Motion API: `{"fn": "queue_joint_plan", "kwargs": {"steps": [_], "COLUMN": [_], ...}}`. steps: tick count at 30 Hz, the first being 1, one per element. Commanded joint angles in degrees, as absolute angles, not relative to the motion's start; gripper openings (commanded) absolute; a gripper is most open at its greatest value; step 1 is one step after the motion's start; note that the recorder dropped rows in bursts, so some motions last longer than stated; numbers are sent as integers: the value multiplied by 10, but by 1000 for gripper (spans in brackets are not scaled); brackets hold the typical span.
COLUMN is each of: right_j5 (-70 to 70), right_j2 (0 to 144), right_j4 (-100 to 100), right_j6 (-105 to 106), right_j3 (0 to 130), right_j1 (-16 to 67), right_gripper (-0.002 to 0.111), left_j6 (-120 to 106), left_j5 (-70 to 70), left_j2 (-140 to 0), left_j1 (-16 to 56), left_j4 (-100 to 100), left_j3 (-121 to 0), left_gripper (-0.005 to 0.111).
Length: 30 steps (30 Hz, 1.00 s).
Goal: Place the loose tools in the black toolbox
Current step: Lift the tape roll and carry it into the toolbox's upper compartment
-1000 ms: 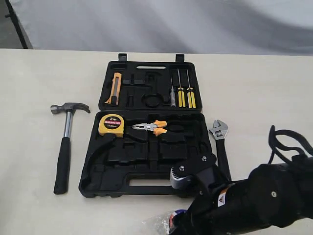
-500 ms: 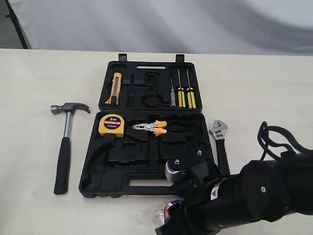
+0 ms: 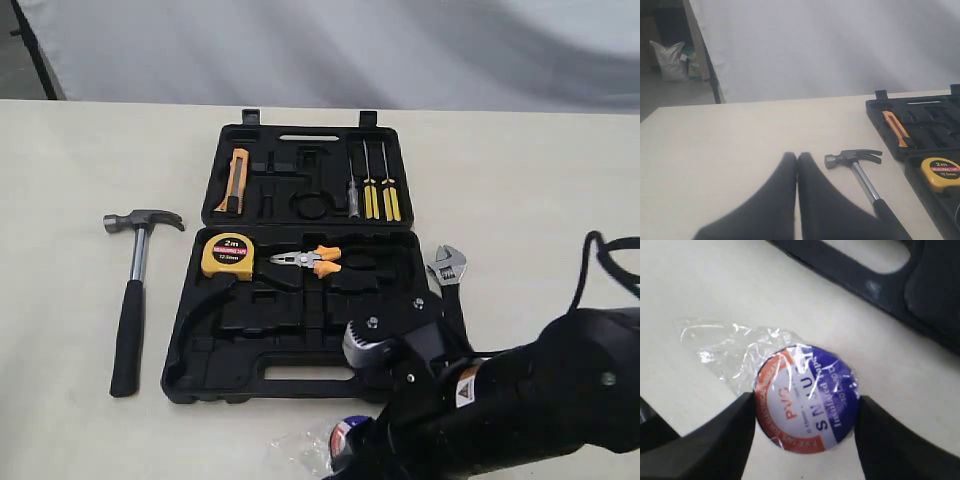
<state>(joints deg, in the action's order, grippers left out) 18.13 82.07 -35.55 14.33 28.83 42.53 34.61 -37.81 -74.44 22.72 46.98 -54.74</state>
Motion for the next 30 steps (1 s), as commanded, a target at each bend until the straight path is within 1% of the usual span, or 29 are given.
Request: {"fn": "queue_joint_plan", "kwargs": {"steps": [1, 4, 7, 12, 16, 20, 23, 25, 30], "right_j5": [175, 135, 60, 0, -10, -8, 61, 93, 138], "right_j2": [755, 721, 708, 729, 767, 830, 924, 991, 1119], "right_j4": [-353, -341, -326, -318, -304, -304, -306, -308, -308], "right_j6": [144, 162, 176, 197, 222, 223, 223, 222, 219], "right_j3": [287, 287, 290, 334, 392, 454, 542, 595, 716], "right_j1": [427, 427, 427, 427, 419, 363, 290, 261, 248], "right_gripper": [0, 0, 0, 0, 0, 0, 0, 0, 0], "left_j6": [352, 352, 352, 352, 352, 352, 352, 352, 352], "left_j5": [-368, -368, -368, -368, -368, -368, -368, -368, -368], "left_j2": [-740, -740, -740, -740, -740, -740, -740, -740, -740], "left_j1": [225, 225, 225, 225, 225, 225, 225, 225, 225], "left_j4": [462, 462, 462, 462, 462, 462, 462, 462, 462], "left_j3": [-542, -542, -542, -542, -542, -542, -542, -542, -542], "left_gripper": [1, 1, 1, 1, 1, 1, 1, 1, 1]}}
